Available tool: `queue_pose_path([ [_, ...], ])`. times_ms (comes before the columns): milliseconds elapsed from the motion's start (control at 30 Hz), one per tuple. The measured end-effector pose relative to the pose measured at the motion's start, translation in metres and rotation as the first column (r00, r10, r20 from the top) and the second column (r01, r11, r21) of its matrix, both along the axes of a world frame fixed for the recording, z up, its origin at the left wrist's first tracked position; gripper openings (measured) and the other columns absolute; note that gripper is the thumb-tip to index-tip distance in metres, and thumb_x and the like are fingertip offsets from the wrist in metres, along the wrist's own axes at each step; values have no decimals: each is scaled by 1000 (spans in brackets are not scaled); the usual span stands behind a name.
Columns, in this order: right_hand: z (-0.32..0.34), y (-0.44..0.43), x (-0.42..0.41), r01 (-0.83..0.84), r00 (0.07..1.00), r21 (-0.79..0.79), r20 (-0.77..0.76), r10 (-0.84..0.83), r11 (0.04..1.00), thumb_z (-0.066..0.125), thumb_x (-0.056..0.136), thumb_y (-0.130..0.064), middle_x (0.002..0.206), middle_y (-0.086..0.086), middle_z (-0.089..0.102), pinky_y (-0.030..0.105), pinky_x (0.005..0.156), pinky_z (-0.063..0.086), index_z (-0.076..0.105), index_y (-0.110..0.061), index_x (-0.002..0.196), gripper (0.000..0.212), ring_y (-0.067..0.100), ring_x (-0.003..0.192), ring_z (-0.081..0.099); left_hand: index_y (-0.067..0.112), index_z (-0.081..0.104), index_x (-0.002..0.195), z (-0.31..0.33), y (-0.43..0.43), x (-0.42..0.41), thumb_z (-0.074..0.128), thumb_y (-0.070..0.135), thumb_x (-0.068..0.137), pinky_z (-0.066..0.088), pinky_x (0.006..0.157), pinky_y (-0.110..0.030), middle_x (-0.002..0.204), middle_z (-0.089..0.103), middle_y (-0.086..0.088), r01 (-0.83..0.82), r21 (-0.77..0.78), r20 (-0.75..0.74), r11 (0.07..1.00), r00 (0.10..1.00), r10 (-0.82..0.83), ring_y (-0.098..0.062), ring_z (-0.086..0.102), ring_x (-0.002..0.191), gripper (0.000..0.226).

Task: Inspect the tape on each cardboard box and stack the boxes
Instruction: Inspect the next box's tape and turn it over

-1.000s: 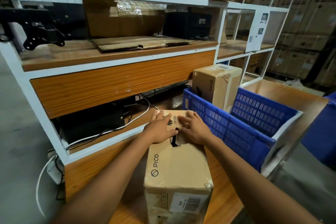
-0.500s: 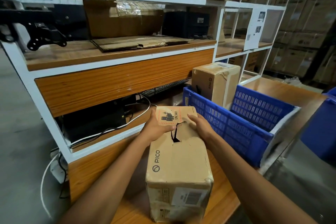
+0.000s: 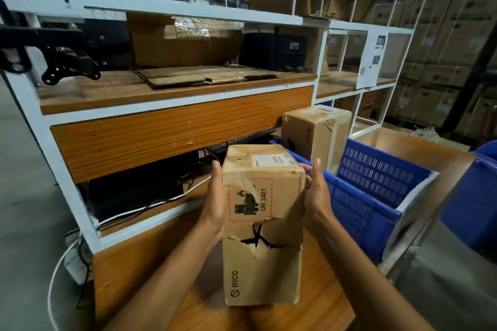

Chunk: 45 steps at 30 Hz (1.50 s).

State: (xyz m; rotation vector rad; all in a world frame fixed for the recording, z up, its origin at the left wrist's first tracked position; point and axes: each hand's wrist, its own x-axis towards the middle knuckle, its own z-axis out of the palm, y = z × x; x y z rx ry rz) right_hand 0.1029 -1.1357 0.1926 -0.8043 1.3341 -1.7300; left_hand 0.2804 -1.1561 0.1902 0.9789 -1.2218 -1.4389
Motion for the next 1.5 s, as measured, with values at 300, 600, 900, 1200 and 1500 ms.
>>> queue_pose_path([
  [300, -34, 23, -23, -96, 995, 199, -1, 98, 975, 31, 104, -55, 92, 11, 78, 37, 76, 57, 70, -9, 98, 61, 24, 84, 75, 21, 71, 101, -33, -2, 20, 35, 86, 83, 52, 87, -43, 96, 76, -11, -98, 392, 3, 915, 995, 105, -31, 70, 97, 77],
  [600, -26, 16, -17, -344, 937, 209, 134, 321, 916, 38, 109, -33, 70, 2, 72, 25, 51, 55, 63, -12, 89, 39, 12, 59, 70, 5, 59, 76, -5, 4, 13, 47, 35, 103, 47, 34, -24, 45, 63, -9, 48, 442, 36, 896, 997, -72, -22, 64, 43, 42],
  [900, -16, 18, -10, -215, 976, 81, 44, 212, 973, 37, 104, -50, 79, 9, 76, 34, 59, 59, 66, -11, 95, 49, 24, 71, 75, 11, 73, 100, 1, -23, 20, 31, 61, 101, 54, 76, -40, 103, 74, -23, -73, 298, -91, 952, 990, 104, -28, 75, 79, 65],
  [1200, -62, 22, 5, -114, 993, 176, 58, 105, 978, 41, 104, -51, 93, 11, 77, 45, 79, 58, 69, -11, 100, 48, 25, 84, 75, 13, 70, 91, -39, -8, 17, 39, 72, 91, 47, 70, -36, 71, 71, -14, 59, 377, -203, 924, 979, 20, -28, 69, 63, 67],
  [1500, -73, 31, -6, -67, 998, 234, 8, 67, 970, 46, 105, -38, 99, 11, 77, 38, 82, 57, 70, -9, 106, 37, 21, 88, 73, 22, 66, 103, -63, -6, 21, 48, 40, 102, 54, 65, -32, 93, 74, -4, -59, 244, 119, 968, 992, 30, -22, 71, 87, 26],
])
